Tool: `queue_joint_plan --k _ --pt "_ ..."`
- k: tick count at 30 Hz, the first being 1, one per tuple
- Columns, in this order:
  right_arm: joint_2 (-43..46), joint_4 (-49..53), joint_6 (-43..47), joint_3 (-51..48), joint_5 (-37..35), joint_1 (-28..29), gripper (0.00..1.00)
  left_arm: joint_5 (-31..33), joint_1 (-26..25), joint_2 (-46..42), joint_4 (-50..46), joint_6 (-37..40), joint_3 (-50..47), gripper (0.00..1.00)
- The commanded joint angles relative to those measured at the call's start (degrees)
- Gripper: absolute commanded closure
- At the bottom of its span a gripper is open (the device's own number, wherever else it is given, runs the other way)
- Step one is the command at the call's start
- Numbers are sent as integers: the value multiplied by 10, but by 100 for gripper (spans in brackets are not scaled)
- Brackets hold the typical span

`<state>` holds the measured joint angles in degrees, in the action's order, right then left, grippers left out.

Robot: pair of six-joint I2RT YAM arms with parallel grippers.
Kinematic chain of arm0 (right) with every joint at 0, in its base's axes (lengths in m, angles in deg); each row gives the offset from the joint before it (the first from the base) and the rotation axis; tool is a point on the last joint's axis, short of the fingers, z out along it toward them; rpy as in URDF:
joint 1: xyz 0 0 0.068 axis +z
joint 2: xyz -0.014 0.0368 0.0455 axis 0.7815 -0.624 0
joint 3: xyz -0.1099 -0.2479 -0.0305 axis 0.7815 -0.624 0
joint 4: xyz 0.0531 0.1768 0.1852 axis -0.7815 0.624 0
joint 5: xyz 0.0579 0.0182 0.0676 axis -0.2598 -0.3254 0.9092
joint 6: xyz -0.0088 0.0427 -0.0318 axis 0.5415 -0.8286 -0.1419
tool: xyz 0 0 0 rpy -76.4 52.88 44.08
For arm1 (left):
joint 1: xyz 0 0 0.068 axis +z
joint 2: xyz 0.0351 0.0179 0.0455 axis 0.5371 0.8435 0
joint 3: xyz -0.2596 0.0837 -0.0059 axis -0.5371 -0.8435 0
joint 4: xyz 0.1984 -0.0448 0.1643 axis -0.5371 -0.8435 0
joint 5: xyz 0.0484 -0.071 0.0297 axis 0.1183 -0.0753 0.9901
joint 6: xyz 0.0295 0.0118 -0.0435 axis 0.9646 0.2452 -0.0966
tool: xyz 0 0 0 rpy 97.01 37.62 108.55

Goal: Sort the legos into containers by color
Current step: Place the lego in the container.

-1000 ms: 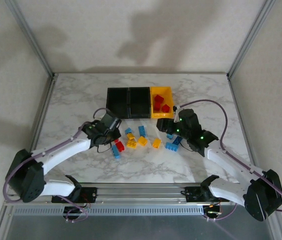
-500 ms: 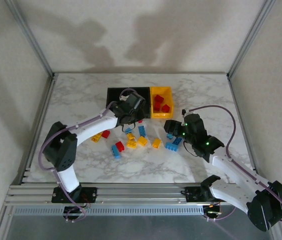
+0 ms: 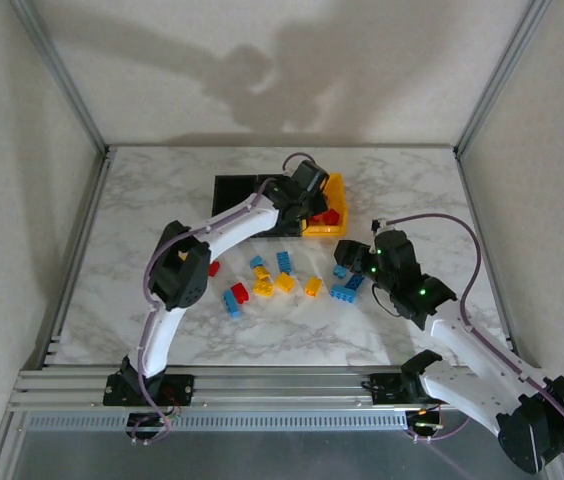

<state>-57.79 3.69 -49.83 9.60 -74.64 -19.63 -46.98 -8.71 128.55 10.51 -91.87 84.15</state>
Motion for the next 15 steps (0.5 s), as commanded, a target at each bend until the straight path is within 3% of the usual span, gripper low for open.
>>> queue_joint_plan --k 1,7,13,15 --pt "19 24 -6 -1 -22 -5 38 -8 -4 40 -45 23 63 81" --pt "29 42 -3 5 -31 -6 38 -7 -5 113 -88 35 162 79" --pt "30 44 -2 5 -32 -7 38 13 -4 127 -94 38 176 77" --pt "29 42 -2 5 -31 -8 38 13 -4 126 -96 38 177 68"
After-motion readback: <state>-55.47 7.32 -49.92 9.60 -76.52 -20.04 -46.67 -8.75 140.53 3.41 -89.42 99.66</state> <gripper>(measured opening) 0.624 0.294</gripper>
